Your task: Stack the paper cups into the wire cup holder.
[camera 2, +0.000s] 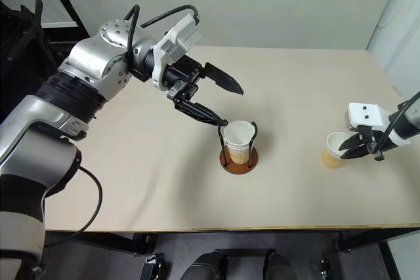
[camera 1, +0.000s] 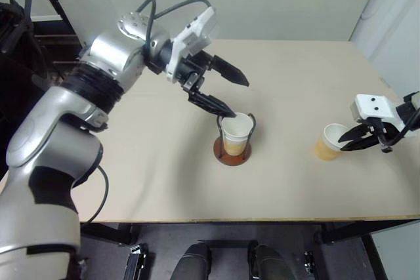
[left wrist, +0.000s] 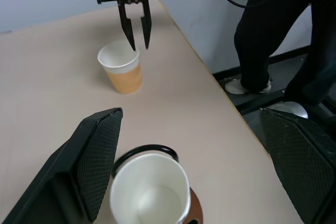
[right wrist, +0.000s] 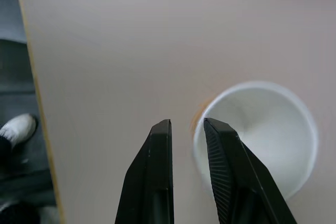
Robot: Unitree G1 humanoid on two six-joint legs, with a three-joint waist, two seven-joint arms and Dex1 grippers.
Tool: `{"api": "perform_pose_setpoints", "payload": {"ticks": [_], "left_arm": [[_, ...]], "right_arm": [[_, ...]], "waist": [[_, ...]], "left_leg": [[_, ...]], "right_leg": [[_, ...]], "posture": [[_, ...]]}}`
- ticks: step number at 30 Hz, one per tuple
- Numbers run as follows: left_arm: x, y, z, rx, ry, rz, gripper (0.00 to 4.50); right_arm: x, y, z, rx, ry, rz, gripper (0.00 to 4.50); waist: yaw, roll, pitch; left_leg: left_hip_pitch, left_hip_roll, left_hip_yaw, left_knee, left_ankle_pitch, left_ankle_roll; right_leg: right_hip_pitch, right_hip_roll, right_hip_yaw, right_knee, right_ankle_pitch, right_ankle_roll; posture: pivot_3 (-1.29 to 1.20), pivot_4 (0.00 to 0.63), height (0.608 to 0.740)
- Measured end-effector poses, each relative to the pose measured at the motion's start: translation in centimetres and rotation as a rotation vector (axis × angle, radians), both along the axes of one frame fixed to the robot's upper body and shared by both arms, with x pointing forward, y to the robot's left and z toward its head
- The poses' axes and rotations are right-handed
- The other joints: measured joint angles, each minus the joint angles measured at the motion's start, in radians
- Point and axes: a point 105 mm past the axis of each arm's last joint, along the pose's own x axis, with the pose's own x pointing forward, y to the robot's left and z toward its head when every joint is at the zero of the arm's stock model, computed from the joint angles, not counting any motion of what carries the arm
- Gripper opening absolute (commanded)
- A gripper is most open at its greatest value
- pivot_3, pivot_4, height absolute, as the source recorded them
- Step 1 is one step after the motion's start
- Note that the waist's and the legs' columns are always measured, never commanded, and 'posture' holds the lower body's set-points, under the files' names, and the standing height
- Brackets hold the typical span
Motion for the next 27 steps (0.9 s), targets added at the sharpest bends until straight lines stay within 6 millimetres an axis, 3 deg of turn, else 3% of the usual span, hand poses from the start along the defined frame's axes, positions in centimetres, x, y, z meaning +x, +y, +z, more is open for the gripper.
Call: {"api": "perform_pose_setpoints", "payload": {"ticks": [12,22,25,27], "left_arm": [[0.0,0.0,-0.1,0.000,0.006,-0.003,4.45],[0.0,0.1,-0.1,0.002,0.006,0.001,4.45],[0.0,0.1,-0.1,0.003,0.007,0.002,4.50],[0.0,0.1,-0.2,0.005,0.007,0.003,4.50]], "right_arm": [[0.5,-0.9,-2.1,-0.128,0.011,0.037,0.92],[-0.3,-1.0,-0.2,-0.119,0.012,0.019,0.92],[-0.7,-1.3,-0.4,-0.130,0.039,0.013,1.45],[-1.0,-1.8,-0.3,-0.148,0.044,0.004,2.15]], "waist": [[-0.004,0.000,0.000],[-0.002,0.001,0.000],[-0.002,0.001,0.000],[-0.002,0.001,0.000]], "left_leg": [[0.001,0.000,0.001,0.003,-0.001,0.002],[0.000,0.000,0.001,0.002,-0.002,0.002],[0.000,0.000,0.001,0.002,-0.001,0.002],[0.000,0.000,0.001,0.002,-0.002,0.002]], "right_leg": [[0.001,0.000,0.001,0.001,0.001,0.000],[0.001,0.000,0.001,-0.001,0.001,0.001],[0.001,0.000,0.001,-0.001,0.001,0.001],[0.001,0.000,0.001,-0.001,0.000,0.002]], "posture": [[0.00,0.150,0.740],[0.00,0.150,0.740],[0.00,0.150,0.740],[0.00,0.150,0.740]]}}
